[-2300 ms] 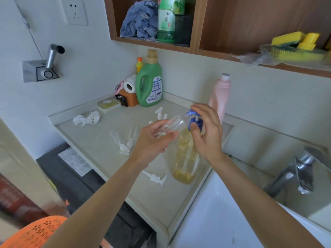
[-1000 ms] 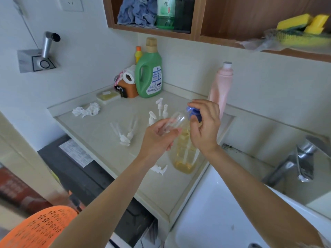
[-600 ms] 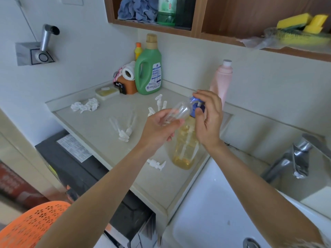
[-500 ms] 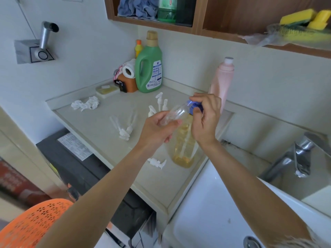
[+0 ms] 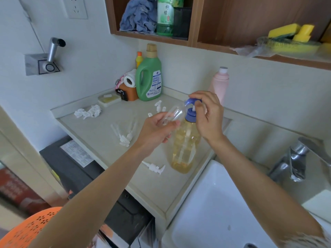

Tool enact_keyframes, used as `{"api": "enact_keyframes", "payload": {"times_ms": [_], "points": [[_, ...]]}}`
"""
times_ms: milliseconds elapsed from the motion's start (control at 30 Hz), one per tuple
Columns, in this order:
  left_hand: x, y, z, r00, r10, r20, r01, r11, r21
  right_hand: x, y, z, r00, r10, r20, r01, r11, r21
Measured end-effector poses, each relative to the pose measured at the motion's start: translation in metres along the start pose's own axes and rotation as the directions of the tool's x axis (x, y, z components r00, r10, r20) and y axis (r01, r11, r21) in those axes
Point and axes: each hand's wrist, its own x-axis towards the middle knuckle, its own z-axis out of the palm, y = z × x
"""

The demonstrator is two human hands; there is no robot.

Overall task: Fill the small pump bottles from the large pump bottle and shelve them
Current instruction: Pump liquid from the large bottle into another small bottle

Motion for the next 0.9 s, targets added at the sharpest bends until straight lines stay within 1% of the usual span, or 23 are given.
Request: {"api": "enact_keyframes", "payload": {"times_ms": [100,200,267,433,533,733,800,900], "points": [[0.001,-0.003,0.000,1.000,0.001,-0.007,-0.001,1.000,0.000,-0.010,0.005,0.003,1.000,-0.011,0.020,0.011,1.000,-0.012],[0.002,-0.007,0.000,1.000,0.016,-0.012,-0.016,1.000,0.009,-0.020,0.009,0.011,0.998,-0.049,-0.029,0.050,0.998,0.028],[0.001,-0.013,0.000,1.000,0.013,-0.017,-0.013,1.000,0.011,-0.024,0.010,0.016,0.998,-0.046,-0.048,0.049,0.997,0.061],[-0.002,-0.018,0.000,0.999,-0.033,-0.030,0.033,0.999,0.005,-0.023,0.008,0.019,0.996,-0.007,-0.092,0.011,0.999,0.042],[-0.003,-0.016,-0.001,0.999,-0.041,-0.016,0.041,0.999,0.005,-0.021,0.002,0.017,0.998,0.023,-0.059,-0.020,0.999,0.038],[-0.001,-0.005,-0.007,1.000,-0.008,0.001,0.008,0.999,0.048,-0.003,-0.002,0.003,0.999,0.025,0.026,-0.027,0.997,0.075],[-0.001,-0.003,-0.007,1.000,0.004,0.001,-0.004,0.999,0.044,-0.007,0.002,0.003,0.999,-0.007,0.037,0.006,0.999,0.043],[0.002,-0.004,-0.007,1.000,0.017,-0.010,-0.017,1.000,0.026,-0.022,0.004,0.013,0.995,-0.097,0.040,0.098,0.995,-0.033]]}}
